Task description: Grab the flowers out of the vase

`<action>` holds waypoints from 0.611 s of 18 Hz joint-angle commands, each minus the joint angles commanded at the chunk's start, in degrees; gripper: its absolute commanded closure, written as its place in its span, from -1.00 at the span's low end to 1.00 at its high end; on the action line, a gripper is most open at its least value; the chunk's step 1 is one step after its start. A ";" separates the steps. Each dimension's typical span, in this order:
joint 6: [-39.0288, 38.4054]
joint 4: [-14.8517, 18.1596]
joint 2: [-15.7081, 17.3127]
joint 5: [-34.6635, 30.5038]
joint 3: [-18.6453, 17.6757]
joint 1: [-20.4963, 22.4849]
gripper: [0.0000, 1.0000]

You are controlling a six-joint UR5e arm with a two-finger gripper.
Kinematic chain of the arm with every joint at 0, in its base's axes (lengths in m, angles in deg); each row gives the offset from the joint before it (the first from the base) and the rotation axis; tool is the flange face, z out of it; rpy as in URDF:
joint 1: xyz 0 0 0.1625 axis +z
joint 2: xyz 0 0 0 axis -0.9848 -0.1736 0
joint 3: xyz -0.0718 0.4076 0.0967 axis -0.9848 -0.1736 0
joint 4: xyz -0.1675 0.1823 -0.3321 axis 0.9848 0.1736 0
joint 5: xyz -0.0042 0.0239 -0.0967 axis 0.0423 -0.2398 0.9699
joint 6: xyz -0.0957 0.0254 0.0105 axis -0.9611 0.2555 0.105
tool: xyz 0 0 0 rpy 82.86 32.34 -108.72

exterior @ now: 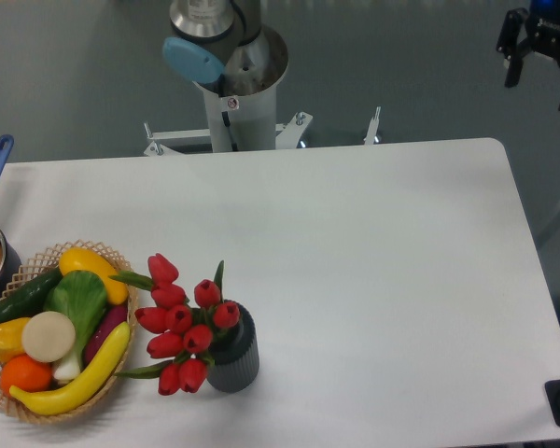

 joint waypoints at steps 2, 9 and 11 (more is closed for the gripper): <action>0.00 -0.09 0.18 0.00 -0.35 0.00 -1.00; -5.42 -0.18 1.14 3.50 -2.72 0.00 -1.00; -11.05 -1.14 1.41 7.10 -3.95 0.26 -1.00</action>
